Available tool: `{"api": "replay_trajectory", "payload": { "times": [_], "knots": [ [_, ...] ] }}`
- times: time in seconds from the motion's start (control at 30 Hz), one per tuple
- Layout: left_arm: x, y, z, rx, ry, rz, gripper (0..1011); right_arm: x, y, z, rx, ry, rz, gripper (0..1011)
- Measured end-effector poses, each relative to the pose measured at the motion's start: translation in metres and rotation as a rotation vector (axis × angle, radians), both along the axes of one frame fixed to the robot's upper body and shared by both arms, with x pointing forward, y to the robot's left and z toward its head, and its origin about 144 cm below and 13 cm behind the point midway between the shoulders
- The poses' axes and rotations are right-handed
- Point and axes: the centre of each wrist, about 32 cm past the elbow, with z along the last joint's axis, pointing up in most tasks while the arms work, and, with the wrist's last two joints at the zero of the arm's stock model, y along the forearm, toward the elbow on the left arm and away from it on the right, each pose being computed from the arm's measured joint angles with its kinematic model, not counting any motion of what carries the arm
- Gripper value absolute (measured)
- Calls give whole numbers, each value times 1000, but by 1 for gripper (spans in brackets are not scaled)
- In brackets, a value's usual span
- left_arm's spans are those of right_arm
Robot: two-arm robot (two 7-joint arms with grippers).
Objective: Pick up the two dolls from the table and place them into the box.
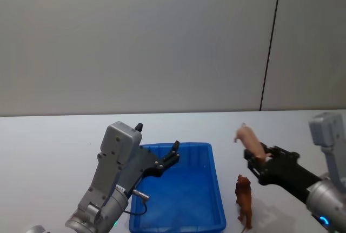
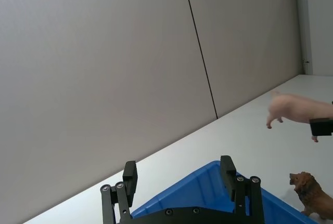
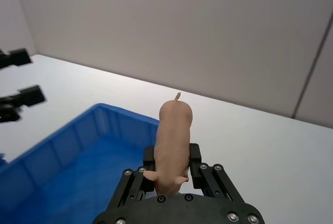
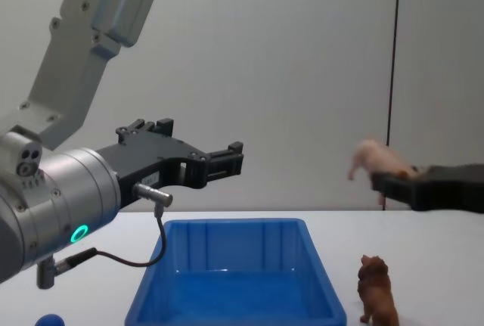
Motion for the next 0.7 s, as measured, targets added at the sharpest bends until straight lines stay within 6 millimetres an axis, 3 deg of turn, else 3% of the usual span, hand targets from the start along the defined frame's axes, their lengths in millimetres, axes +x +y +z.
{"api": "replay_trajectory", "payload": {
  "times": [0.43, 0.7],
  "knots": [
    [0, 0, 0, 0, 0, 0, 1003, 18, 37, 15, 41, 73, 169, 383],
    [0, 0, 0, 0, 0, 0, 1003, 25, 50, 12, 52, 132, 220, 655]
  ]
}}
